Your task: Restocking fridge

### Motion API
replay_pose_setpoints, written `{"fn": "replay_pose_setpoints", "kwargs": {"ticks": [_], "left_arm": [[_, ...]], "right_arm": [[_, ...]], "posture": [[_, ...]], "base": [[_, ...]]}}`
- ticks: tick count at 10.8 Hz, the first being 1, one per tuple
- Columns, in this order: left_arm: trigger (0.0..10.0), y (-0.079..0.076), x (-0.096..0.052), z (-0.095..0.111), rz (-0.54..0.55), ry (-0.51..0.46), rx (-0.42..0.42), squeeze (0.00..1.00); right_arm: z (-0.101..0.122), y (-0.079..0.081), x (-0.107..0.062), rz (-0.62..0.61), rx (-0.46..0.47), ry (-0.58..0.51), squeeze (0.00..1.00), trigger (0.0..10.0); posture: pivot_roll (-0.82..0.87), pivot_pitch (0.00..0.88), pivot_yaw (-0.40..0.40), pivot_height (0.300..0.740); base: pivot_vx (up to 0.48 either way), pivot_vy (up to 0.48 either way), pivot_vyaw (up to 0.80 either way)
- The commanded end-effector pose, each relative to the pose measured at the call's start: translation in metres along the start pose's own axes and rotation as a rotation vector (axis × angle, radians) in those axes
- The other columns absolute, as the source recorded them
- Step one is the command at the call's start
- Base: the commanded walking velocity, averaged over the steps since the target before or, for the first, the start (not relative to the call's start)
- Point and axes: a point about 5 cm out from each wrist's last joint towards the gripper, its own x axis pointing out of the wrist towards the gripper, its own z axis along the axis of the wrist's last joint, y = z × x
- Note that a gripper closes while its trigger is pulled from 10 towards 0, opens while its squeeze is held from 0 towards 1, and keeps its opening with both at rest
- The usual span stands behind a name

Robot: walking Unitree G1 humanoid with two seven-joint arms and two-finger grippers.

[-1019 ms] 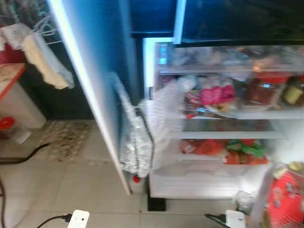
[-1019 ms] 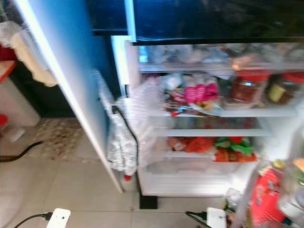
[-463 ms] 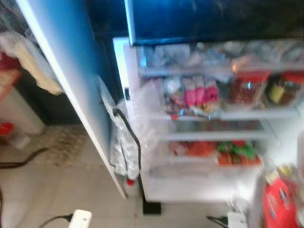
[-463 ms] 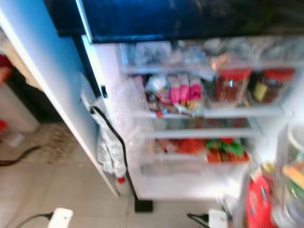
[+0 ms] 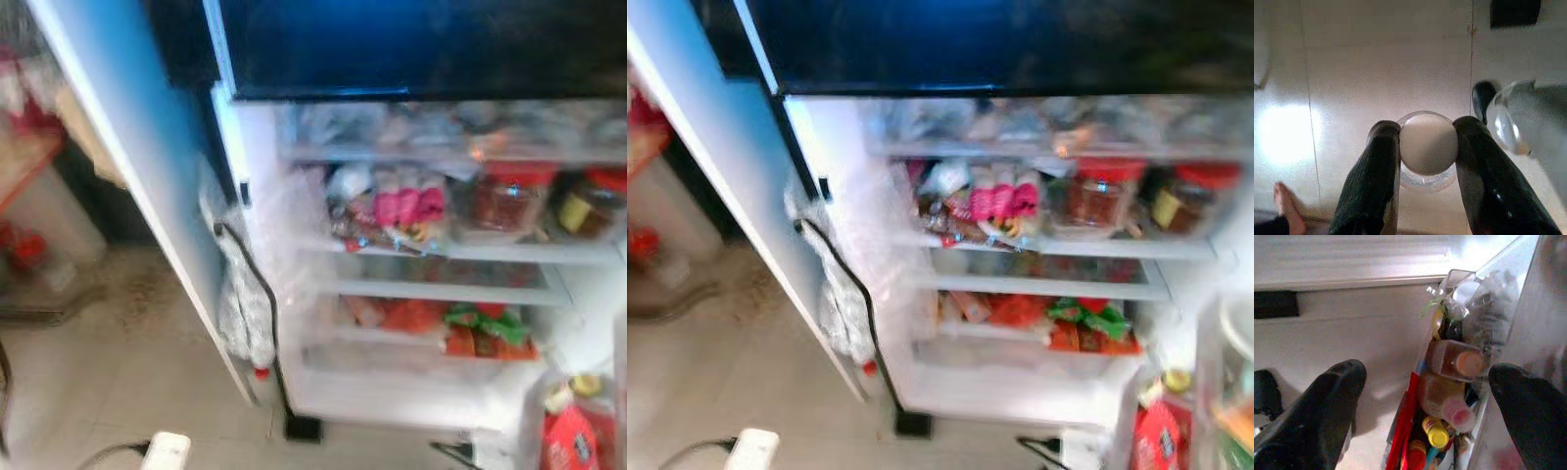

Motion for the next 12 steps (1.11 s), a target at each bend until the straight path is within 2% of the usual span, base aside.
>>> {"fn": "replay_pose_setpoints", "kwargs": {"ticks": [1, 12], "left_arm": [[10.0, -0.0015, -0.0002, -0.002, -0.004, 0.009, 0.003, 0.0], [10.0, -0.0015, -0.0001, -0.0017, -0.001, 0.009, 0.002, 0.0]], "right_arm": [[-0.0099, -0.0022, -0.0012, -0.007, 0.003, 0.03, 0.0, 10.0], [-0.0104, -0.0025, -0.0013, -0.007, 0.005, 0.031, 0.0, 10.0]], "posture": [[-0.01, 0.068, 0.027, 0.74], [-0.01, 0.068, 0.028, 0.74]], "base": [[0.0, -0.251, 0.0], [0.0, -0.228, 0.0]]}}
